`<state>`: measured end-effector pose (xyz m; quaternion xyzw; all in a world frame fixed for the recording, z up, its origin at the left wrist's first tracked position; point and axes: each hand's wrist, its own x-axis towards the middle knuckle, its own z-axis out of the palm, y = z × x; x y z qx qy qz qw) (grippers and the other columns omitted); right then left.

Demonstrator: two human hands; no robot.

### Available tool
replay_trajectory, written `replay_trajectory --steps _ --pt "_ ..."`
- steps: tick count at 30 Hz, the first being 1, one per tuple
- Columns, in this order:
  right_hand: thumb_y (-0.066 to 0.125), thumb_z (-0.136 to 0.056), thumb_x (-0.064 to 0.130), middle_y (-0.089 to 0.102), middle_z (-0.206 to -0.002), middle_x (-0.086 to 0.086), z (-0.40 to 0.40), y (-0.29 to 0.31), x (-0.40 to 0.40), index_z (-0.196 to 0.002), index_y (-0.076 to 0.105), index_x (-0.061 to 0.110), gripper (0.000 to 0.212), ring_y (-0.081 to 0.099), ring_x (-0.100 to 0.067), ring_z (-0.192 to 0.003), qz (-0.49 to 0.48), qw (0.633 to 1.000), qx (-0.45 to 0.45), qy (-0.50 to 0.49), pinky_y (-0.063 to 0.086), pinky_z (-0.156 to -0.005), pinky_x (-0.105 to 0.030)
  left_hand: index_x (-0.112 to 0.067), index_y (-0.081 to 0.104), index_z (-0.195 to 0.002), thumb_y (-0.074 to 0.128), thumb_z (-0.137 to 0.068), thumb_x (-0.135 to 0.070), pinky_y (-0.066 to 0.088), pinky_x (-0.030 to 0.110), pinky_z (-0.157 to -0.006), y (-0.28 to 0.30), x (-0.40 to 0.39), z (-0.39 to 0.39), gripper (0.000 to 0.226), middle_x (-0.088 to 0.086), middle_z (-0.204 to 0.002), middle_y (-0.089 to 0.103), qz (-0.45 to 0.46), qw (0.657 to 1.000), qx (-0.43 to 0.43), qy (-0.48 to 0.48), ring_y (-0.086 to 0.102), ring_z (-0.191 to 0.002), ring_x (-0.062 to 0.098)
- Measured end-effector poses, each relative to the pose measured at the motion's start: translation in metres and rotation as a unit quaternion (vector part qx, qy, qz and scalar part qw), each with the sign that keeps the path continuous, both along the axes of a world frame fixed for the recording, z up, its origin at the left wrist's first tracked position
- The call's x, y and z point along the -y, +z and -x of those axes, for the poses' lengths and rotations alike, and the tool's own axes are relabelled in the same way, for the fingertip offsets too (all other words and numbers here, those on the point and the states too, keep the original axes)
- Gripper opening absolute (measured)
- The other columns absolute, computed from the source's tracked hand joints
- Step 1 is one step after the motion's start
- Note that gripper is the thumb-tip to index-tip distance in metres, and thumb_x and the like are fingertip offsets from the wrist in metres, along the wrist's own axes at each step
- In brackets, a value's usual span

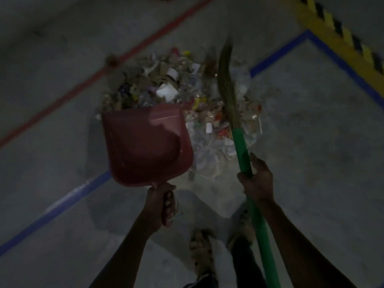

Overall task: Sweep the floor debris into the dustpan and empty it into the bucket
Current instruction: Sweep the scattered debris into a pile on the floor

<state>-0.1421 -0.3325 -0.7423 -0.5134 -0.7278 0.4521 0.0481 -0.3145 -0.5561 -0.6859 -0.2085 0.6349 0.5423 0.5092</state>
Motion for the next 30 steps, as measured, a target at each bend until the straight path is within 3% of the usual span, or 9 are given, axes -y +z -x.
replay_trajectory --steps 6,8,13,15,18,23,26,28,30 --pt "0.072 -0.069 0.026 0.055 -0.131 -0.009 0.095 -0.001 0.029 -0.145 0.049 0.015 0.08 0.068 -0.039 -0.091 -0.007 0.995 -0.037 0.093 0.058 -0.073 -0.054 -0.015 0.03 -0.055 0.054 -0.089 -0.015 0.026 0.015 -0.041 -0.01 0.046 0.073 0.041 0.003 -0.043 0.023 0.031 0.999 -0.003 0.043 0.022 -0.029 0.015" --pt "0.075 -0.072 0.018 0.058 -0.128 -0.009 0.125 -0.006 0.045 -0.144 0.05 0.014 0.077 0.067 -0.034 -0.094 -0.014 0.992 -0.036 0.12 0.059 -0.074 -0.052 -0.017 0.03 -0.053 0.053 -0.088 -0.014 0.024 0.015 -0.04 -0.016 0.051 0.093 0.042 0.002 -0.044 0.023 0.029 0.996 0.005 0.079 0.022 -0.029 0.015" --pt "0.077 -0.076 0.006 0.059 -0.132 -0.011 0.214 -0.039 0.078 -0.142 0.052 0.009 0.071 0.058 -0.022 -0.115 -0.007 0.989 -0.028 0.148 0.051 -0.093 -0.034 -0.018 0.031 -0.051 0.05 -0.089 -0.014 0.018 0.013 -0.039 -0.045 0.063 0.159 0.043 0.0 -0.041 0.021 -0.006 0.991 0.047 0.128 0.019 -0.027 0.014" --pt "0.075 -0.076 0.009 0.057 -0.131 -0.011 0.254 -0.05 0.09 -0.142 0.052 0.009 0.07 0.058 -0.02 -0.113 0.022 0.989 -0.034 0.144 0.052 -0.093 -0.037 -0.017 0.031 -0.054 0.055 -0.088 -0.017 0.022 0.014 -0.039 -0.06 0.074 0.193 0.041 0.001 -0.042 0.022 0.012 0.992 0.04 0.118 0.021 -0.027 0.015" --pt "0.072 -0.076 0.013 0.059 -0.13 -0.016 0.316 -0.061 0.105 -0.142 0.052 0.007 0.069 0.057 -0.031 -0.117 0.036 0.989 -0.045 0.14 0.051 -0.094 -0.044 -0.018 0.036 -0.054 0.051 -0.092 -0.019 0.022 0.014 -0.038 -0.078 0.094 0.247 0.041 0.0 -0.043 0.027 0.02 0.993 0.038 0.112 0.024 -0.028 0.015" --pt "0.063 -0.073 0.03 0.068 -0.097 -0.016 0.418 -0.054 0.125 -0.13 0.061 0.016 0.059 0.065 -0.032 -0.082 0.047 0.987 -0.067 0.142 0.054 -0.07 -0.046 -0.018 0.034 -0.055 0.055 -0.089 -0.019 0.026 0.017 -0.045 -0.078 0.13 0.325 0.041 0.002 -0.047 0.024 0.029 0.997 0.011 0.066 0.024 -0.035 0.012" --pt "0.068 -0.077 0.019 0.065 -0.09 -0.011 0.481 -0.049 0.134 -0.127 0.062 0.001 0.053 0.063 -0.028 -0.077 0.043 0.985 -0.079 0.149 0.053 -0.068 -0.042 -0.015 0.031 -0.054 0.055 -0.089 -0.015 0.026 0.016 -0.044 -0.073 0.153 0.359 0.042 0.001 -0.047 0.021 0.008 0.996 -0.002 0.094 0.023 -0.033 0.011" --pt "0.068 -0.081 0.006 0.064 -0.091 -0.012 0.522 -0.052 0.141 -0.125 0.061 0.001 0.044 0.064 -0.032 -0.079 0.065 0.984 -0.089 0.138 0.055 -0.071 -0.049 -0.015 0.031 -0.051 0.055 -0.088 -0.013 0.025 0.016 -0.043 -0.074 0.165 0.377 0.044 0.001 -0.045 0.022 0.005 0.994 -0.016 0.106 0.023 -0.031 0.012" --pt "0.066 -0.085 -0.002 0.066 -0.093 -0.016 0.561 -0.055 0.147 -0.126 0.061 0.002 0.042 0.063 -0.031 -0.075 0.091 0.982 -0.094 0.133 0.052 -0.066 -0.041 -0.013 0.031 -0.051 0.056 -0.087 -0.013 0.025 0.017 -0.043 -0.079 0.175 0.393 0.043 0.003 -0.044 0.023 0.01 0.994 -0.016 0.108 0.023 -0.031 0.014"
